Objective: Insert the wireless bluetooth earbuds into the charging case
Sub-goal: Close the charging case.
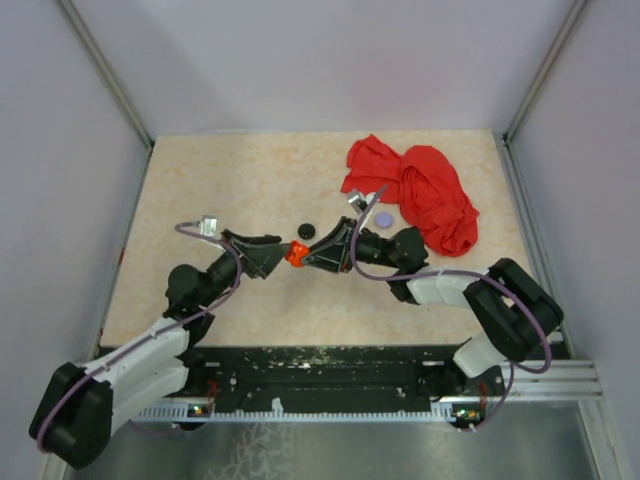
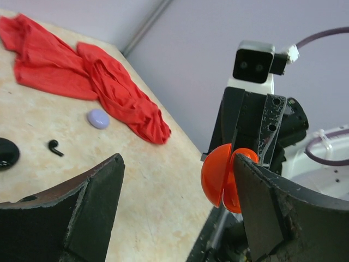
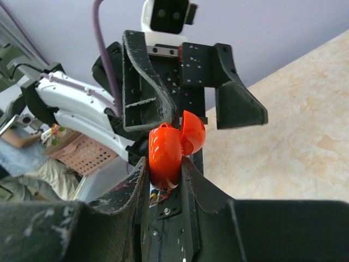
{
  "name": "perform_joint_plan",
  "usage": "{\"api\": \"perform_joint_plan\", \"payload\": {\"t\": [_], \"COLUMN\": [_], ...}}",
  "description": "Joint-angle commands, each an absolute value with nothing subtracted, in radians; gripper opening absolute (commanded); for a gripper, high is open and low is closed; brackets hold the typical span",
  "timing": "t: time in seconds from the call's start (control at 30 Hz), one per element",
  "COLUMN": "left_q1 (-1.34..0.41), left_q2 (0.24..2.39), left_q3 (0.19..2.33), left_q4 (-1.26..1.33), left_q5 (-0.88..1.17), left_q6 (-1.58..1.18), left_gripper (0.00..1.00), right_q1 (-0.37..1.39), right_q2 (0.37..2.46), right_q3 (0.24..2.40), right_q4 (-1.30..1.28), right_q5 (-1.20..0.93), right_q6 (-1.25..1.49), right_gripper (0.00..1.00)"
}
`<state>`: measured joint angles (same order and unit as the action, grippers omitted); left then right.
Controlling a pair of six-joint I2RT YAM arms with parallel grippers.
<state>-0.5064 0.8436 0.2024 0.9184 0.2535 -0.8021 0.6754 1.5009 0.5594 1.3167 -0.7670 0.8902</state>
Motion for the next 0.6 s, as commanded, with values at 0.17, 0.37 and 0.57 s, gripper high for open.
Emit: {"api": "perform_joint_plan", "payload": {"t": [0.17, 0.37, 0.57], "left_q1": [-0.430, -0.423, -0.423], "left_q2": [1.097, 1.244, 1.305], "left_q3": [0.224, 0.233, 0.260], "left_q4": [1.417, 1.710, 1.790], "left_q5": [0.626, 0.699, 0.751], "left_q6": [-1.133, -1.268, -1.318], "left_gripper": [0.85, 0.79, 0.72], "right_q1": [0.667, 0.667, 0.661], "right_q2": [1.479, 1.469, 1.457], "right_q3": [0.623, 0.623, 0.621], "right_q4": [1.344, 1.288, 1.241], "right_q5": [-0.838, -0.828, -0.810], "right_q6": [0.855, 0.825, 0.794], "right_gripper": [0.00, 0.00, 0.00]}}
